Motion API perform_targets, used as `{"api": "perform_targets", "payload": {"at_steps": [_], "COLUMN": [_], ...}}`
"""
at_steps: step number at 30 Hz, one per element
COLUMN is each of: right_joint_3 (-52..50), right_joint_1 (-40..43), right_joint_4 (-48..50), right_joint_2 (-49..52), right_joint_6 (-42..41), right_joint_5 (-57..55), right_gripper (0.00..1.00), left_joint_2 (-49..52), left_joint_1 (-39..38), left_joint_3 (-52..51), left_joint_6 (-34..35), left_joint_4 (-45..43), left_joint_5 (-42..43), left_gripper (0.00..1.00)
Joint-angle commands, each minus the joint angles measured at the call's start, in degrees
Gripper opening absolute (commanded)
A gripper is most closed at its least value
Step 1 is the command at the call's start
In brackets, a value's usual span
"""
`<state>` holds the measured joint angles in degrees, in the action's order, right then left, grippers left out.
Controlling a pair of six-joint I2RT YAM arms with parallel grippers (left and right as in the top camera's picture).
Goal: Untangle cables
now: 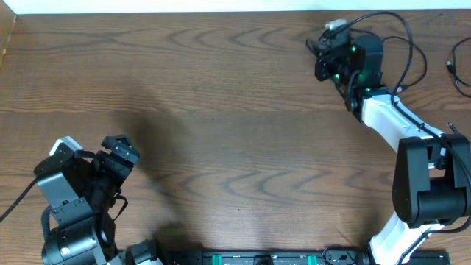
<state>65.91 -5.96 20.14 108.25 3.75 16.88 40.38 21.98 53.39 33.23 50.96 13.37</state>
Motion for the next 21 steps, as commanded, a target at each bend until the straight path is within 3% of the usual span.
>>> {"api": "perform_targets", "payload": {"at_steps": [1,7,11,15,21], "right_joint_3": [0.8,0.8,0.9,1.8,8.4], "right_joint_1": [0.9,3.8,6.4,9.0,12.1], "right_joint_4": [3.0,8.2,18.3,27.3,24.0], "right_joint_2": [-1.4,2.3,6.8,10.3,16.5], "right_joint_6": [-0.4,13.7,22.9,25.1,31.2], "right_joint_5": [-10.6,-12.3,-12.3,-12.2,-11.5], "right_gripper": [0.01,0.01,0.01,0.01,0.01], "left_joint_2": [0.0,0.0,0.0,0.0,0.0], "left_joint_1": [0.2,0.2,0.2,0.2,0.2], "left_joint_3": [1.5,1.5,1.5,1.5,1.5], "left_joint_6": [0.2,0.2,0.2,0.2,0.2], "left_joint_4": [0.0,0.0,0.0,0.0,0.0], "left_joint_5": [-0.4,-0.4,-0.4,-0.4,-0.4], "left_gripper": [0.96,0.96,0.96,0.96,0.96]}}
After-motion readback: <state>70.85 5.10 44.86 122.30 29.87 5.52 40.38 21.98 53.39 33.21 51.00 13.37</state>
